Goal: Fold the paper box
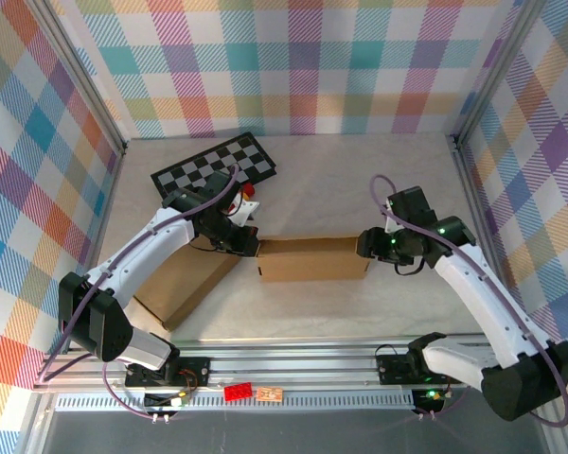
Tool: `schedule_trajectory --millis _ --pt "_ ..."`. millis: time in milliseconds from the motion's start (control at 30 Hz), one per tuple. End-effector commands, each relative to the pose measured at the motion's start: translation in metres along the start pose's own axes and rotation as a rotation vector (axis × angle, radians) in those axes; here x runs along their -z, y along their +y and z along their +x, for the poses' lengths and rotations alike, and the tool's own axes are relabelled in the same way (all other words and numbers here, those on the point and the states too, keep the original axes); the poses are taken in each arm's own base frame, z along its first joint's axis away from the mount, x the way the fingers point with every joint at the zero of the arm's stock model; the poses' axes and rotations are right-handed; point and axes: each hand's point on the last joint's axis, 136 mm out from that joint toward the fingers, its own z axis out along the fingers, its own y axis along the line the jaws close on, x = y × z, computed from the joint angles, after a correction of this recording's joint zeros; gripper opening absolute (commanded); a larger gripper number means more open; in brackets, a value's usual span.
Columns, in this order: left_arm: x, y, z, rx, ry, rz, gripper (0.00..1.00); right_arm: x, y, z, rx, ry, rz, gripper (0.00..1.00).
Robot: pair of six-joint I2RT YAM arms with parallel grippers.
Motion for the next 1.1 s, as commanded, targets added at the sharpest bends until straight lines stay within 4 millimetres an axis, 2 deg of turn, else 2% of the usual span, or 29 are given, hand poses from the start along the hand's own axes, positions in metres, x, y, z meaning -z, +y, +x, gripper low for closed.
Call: schedule_trajectory --millis 0,100,200,267,400,500,733,867,1067 --pt "-0.002 0.000 0.006 0.004 0.024 -0.019 0.00 0.023 0.012 0.003 -0.185 -0.011 -0.061 0.61" --pt "-0.003 -0.001 0.006 0.004 0.025 -0.020 0.00 0.031 0.014 -0.003 -0.333 -0.050 -0.077 0.69" --pt "-0.002 -0.001 0.006 0.005 0.024 -0.021 0.00 0.035 0.023 -0.015 -0.531 -0.114 -0.172 0.78" --pt "-0.003 -0.002 0.006 0.004 0.025 -0.019 0.00 0.029 0.026 -0.018 -0.698 -0.121 -0.229 0.80" --pt "-0.003 -0.002 0.007 0.008 0.026 -0.021 0.00 0.014 0.017 -0.009 -0.982 -0.080 -0.231 0.81" --pt "-0.003 -0.003 0.006 0.007 0.022 -0.018 0.00 0.007 0.017 -0.018 -1.031 -0.115 -0.264 0.83" --pt "-0.001 -0.005 0.005 0.004 0.020 -0.018 0.00 -0.010 0.015 -0.022 -1.074 -0.102 -0.265 0.83" --pt "0.000 -0.006 0.004 0.008 0.016 -0.014 0.00 -0.021 0.007 -0.014 -1.075 -0.083 -0.244 0.73" --pt "0.003 -0.009 0.001 0.019 0.003 -0.007 0.00 -0.032 -0.008 -0.002 -1.073 -0.076 -0.208 0.64"
